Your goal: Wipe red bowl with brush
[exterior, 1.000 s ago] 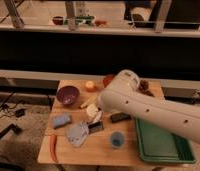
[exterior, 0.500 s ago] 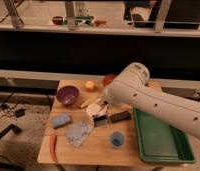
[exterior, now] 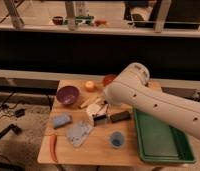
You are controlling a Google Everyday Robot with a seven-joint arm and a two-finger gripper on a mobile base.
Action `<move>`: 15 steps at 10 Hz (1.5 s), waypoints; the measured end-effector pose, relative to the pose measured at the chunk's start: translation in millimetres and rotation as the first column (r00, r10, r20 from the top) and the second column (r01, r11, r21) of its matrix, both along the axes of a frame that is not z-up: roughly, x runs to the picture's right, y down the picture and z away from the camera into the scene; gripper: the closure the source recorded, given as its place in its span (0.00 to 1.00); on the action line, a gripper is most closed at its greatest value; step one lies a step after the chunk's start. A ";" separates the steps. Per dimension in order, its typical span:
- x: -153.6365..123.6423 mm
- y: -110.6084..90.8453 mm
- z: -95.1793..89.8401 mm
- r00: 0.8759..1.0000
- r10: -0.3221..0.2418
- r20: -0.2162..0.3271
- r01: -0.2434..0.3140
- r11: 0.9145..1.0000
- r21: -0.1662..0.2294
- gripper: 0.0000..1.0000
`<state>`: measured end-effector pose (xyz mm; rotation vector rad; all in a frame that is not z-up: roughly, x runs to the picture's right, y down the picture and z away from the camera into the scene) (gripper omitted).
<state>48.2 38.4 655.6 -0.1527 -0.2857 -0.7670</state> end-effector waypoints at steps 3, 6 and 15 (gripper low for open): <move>13.2 -42.9 23.0 0.999 0.040 -0.019 -0.039 0.999 0.036 0.97; 37.7 -97.2 66.7 0.995 0.101 -0.024 -0.099 0.994 0.051 0.97; 75.2 -127.1 99.9 0.985 0.165 -0.055 -0.162 0.985 0.063 0.97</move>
